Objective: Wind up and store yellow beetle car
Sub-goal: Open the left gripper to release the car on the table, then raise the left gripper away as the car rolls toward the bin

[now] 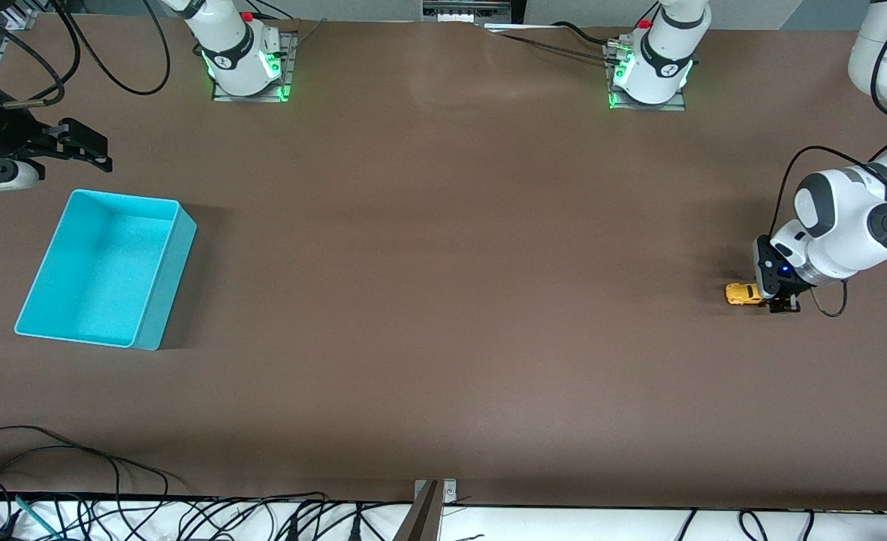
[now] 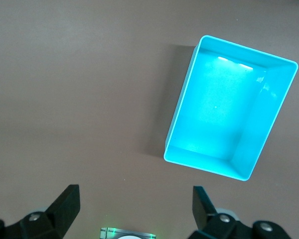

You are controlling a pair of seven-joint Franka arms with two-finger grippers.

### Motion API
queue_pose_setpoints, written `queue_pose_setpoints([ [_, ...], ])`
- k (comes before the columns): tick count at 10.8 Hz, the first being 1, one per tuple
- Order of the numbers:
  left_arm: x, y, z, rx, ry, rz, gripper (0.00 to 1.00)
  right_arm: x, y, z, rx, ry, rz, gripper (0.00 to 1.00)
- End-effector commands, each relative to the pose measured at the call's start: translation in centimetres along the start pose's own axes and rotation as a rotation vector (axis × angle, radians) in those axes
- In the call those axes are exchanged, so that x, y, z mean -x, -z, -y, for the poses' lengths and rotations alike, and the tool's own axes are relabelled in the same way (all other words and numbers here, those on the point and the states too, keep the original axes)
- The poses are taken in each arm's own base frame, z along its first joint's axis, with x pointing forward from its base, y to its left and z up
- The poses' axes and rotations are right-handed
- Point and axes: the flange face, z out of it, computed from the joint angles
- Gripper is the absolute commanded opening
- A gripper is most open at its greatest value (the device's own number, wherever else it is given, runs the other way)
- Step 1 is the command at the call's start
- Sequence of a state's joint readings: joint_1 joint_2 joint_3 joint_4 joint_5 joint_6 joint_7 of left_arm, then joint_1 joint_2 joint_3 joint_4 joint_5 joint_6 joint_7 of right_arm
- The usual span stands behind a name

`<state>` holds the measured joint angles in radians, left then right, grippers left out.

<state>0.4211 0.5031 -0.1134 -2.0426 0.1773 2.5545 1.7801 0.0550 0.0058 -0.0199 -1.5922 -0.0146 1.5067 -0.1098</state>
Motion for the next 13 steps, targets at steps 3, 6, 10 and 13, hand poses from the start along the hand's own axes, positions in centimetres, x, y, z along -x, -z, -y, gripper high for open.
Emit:
queue_pose_setpoints([
  [3,-1.1,7.3,0.7,0.025,-0.017,-0.019,1.00,0.1,0.1,0.0,-0.009,0.011,-0.008,1.00],
  [6,-2.7,12.6,3.9,0.084,-0.027,-0.029,1.00,0.1,0.1,0.0,-0.009,0.011,-0.008,1.00],
  [10,-5.7,16.5,5.8,0.142,0.045,-0.019,1.00,0.1,0.1,0.0,-0.010,0.011,-0.007,1.00],
  [13,-8.8,19.9,7.2,0.162,0.061,0.004,1.00,0.1,0.1,0.0,-0.009,0.011,-0.008,1.00],
])
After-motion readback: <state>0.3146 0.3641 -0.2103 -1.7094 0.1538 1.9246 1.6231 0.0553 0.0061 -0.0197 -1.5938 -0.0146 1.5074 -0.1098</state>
